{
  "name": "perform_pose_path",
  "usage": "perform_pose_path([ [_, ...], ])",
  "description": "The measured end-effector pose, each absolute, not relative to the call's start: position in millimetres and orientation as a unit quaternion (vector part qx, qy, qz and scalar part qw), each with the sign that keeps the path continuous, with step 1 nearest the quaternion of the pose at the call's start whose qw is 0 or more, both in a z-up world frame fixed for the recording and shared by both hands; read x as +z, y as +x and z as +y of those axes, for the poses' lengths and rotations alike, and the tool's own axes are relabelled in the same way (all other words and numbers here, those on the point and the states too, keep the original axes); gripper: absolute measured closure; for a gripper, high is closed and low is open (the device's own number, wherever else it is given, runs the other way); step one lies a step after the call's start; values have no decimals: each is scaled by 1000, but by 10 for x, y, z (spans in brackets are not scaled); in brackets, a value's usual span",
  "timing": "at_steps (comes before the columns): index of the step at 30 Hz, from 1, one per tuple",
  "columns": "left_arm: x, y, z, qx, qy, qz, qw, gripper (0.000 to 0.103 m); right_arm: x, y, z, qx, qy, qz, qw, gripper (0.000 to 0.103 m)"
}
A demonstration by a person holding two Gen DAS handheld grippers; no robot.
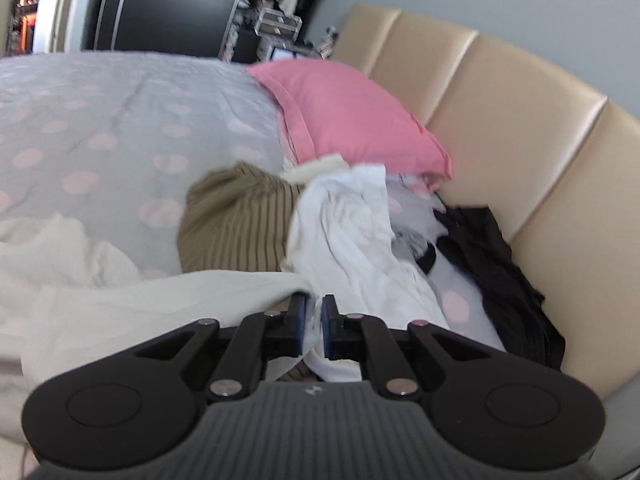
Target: Fold clothes
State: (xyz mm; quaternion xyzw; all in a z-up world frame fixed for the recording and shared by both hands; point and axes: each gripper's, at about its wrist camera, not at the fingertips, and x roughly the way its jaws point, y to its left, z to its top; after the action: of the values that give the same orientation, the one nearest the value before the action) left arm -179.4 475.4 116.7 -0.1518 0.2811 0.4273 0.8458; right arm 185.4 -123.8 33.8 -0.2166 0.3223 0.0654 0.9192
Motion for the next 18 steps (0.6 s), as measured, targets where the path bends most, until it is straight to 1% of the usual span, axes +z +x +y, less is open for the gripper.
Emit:
perform_pose_path([
  [3,1004,-1831,4848,437,-152,313,829,102,132,1929,-1273,59,-233,357,903,94],
  [4,973,-1845,4859,442,-145,320,825,102,79,1945,-1302,47,-241,360,900,100],
  [5,946,-1861,4872,448,-138,325,821,102,39,1966,-1337,27,-258,355,898,101],
  [8,850,-1919,4887,452,-135,349,810,102,-23,2073,-1550,9,-237,376,896,101],
  [11,671,-1879,4891,443,-122,405,790,102,-95,2071,-1629,19,-217,410,886,101],
  [13,555,-1875,4886,434,-119,434,780,97,-128,2050,-1644,28,-208,428,879,98],
  [14,548,-1891,4863,427,-125,436,782,94,-144,2040,-1652,33,-203,436,876,95],
  [16,590,-1903,4803,409,-134,427,795,82,-146,2010,-1659,42,-194,446,873,84],
  [17,630,-1889,4759,399,-134,420,804,71,-108,1969,-1637,53,-189,442,875,67],
  [18,671,-1874,4714,389,-134,413,812,59,-65,1921,-1605,67,-183,437,878,57],
])
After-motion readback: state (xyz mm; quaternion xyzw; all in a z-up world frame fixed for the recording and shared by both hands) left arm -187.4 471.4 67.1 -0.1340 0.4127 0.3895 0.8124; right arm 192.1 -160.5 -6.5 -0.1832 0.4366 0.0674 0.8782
